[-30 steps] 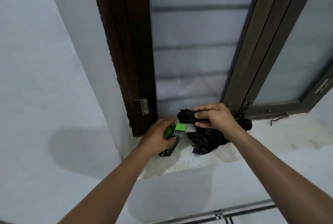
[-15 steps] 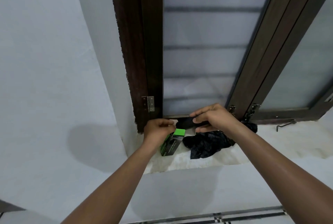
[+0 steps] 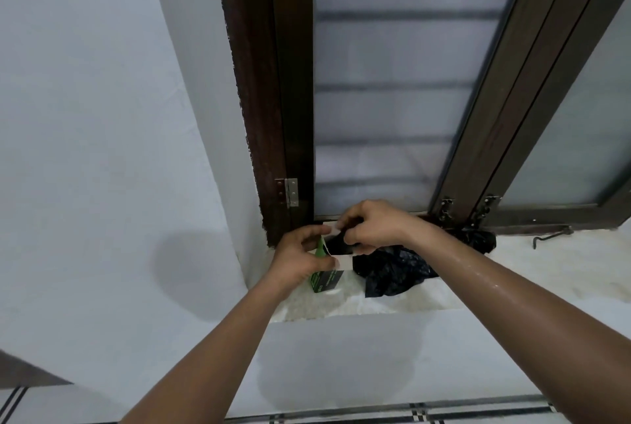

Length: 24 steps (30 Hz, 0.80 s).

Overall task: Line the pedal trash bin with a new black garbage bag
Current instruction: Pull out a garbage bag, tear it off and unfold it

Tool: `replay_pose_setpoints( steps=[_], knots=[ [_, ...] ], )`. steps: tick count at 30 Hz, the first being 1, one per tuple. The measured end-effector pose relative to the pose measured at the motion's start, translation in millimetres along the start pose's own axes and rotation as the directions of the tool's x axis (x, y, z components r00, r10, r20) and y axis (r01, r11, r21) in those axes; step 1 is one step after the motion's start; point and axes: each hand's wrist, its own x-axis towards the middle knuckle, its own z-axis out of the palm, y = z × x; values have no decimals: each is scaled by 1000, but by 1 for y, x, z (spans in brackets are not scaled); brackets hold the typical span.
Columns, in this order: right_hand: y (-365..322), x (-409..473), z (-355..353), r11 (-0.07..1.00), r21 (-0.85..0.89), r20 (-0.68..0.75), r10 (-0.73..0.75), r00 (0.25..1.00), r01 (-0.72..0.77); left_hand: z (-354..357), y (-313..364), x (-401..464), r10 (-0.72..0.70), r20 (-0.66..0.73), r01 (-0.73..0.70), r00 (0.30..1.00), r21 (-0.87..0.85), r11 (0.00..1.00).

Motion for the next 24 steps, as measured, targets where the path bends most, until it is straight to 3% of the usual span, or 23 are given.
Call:
replay_pose_setpoints(
  steps=[2,4,6,9,10,12,14,16,19,24],
  knots=[
    [-3,-1,2,993,-92,-10,-78,997,77,0,-1,-2,10,-11,-10,1000,-11,1000],
    [-1,-1,1,993,-41,-62,-111,992,109,-1,-3,-3,10,-45,-12,999,-39,999],
    [4,1,0,993,48,-175,-96,980,106,-2,-7,-4,14,-76,-19,997,-75,997],
    [21,8,0,997,-71,-313,-58,948,37,-3,-12,-4,18,-80,-24,997,-69,997],
    [27,10,3,998,-63,-282,-9,959,-9,-3,-13,-5,21,-82,-26,996,-61,998],
    [37,12,11,976,188,-126,131,983,-106,-2,-16,-5,43,-104,-46,994,-21,999],
    [40,11,18,847,506,12,182,983,-163,-3,-19,-6,62,-114,-59,992,29,998],
    [40,12,17,755,643,21,150,988,-128,-5,-21,-6,75,-62,-73,995,38,997],
    [34,11,13,739,668,33,79,996,-81,-7,-24,-5,99,18,-100,995,62,993],
    [19,13,10,856,511,116,25,993,-82,2,-22,0,124,-185,-114,975,65,991]
  ],
)
